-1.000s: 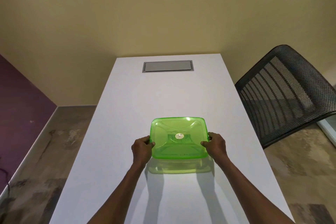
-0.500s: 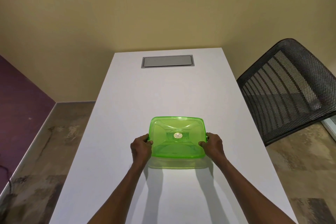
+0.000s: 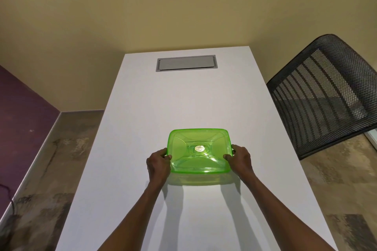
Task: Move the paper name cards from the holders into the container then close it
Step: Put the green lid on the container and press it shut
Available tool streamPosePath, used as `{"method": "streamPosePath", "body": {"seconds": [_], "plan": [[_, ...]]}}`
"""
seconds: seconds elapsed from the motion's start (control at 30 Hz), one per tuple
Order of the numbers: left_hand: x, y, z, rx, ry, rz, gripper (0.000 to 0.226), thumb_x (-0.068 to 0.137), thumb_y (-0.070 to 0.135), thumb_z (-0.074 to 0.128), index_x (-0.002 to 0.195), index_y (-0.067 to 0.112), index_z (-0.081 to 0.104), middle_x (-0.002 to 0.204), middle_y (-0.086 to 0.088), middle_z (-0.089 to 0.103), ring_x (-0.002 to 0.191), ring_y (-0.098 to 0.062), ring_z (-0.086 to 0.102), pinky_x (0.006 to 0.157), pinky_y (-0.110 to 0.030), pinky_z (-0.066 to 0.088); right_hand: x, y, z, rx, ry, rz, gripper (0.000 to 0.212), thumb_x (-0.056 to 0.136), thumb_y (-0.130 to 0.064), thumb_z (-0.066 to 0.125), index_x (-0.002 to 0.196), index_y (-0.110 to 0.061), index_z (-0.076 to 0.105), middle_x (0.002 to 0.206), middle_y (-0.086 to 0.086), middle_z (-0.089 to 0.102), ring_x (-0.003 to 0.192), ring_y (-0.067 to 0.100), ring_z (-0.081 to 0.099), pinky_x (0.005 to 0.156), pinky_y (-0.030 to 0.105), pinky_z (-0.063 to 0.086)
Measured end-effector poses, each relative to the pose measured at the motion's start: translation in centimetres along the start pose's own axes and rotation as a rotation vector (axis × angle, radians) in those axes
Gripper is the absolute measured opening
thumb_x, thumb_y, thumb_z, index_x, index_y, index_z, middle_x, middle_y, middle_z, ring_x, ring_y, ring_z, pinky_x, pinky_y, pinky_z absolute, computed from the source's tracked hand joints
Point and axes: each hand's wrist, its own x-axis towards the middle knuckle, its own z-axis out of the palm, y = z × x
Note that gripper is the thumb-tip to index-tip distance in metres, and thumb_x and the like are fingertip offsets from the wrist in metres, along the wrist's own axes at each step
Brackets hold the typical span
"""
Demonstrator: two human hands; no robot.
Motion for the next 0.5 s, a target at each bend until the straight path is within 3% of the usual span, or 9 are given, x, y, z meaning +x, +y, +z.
{"method": "streamPosePath", "body": {"seconds": [0.07, 0.2, 0.33, 0.5], "plan": [[0.05, -0.05, 0.10, -0.002, -0.001, 0.003, 0.022, 0.083, 0.002, 0.065, 0.102, 0.007, 0.074, 0.083, -0.012, 0.074, 0.072, -0.020, 0.055, 0.070, -0.023, 0.039, 0.02, 0.01, 0.09, 0.001, 0.007, -0.004, 0.023, 0.079, -0.016, 0.073, 0.098, -0.005, 0.067, 0.096, 0.020, 0.061, 0.092, 0.032, 0.056, 0.069, 0.026, 0.034], [0.20, -0.26, 0.30, 0.003, -0.003, 0.011, 0.017, 0.082, 0.005, 0.065, 0.096, 0.009, 0.074, 0.069, -0.015, 0.068, 0.068, -0.030, 0.052, 0.067, -0.032, 0.044, 0.03, 0.11, 0.12, 0.002, 0.005, -0.005, 0.021, 0.080, -0.016, 0.072, 0.097, -0.005, 0.065, 0.095, 0.019, 0.058, 0.088, 0.032, 0.056, 0.068, 0.026, 0.034], [0.26, -0.20, 0.33, -0.017, -0.005, 0.018, 0.027, 0.083, 0.006, 0.066, 0.108, 0.010, 0.072, 0.083, -0.011, 0.075, 0.077, -0.027, 0.062, 0.071, -0.026, 0.042, 0.18, 0.09, 0.13, 0.004, 0.003, 0.001, 0.017, 0.081, -0.016, 0.071, 0.094, -0.006, 0.064, 0.094, 0.020, 0.057, 0.078, 0.025, 0.048, 0.066, 0.026, 0.033], [0.66, -0.26, 0.49, -0.028, -0.018, -0.020, 0.032, 0.085, 0.007, 0.065, 0.116, 0.010, 0.069, 0.099, -0.011, 0.075, 0.088, -0.025, 0.066, 0.081, -0.026, 0.047, 0.39, -0.03, 0.21, 0.000, -0.019, 0.002, 0.023, 0.084, -0.017, 0.069, 0.104, -0.005, 0.064, 0.098, 0.019, 0.055, 0.089, 0.034, 0.058, 0.069, 0.027, 0.037]]}}
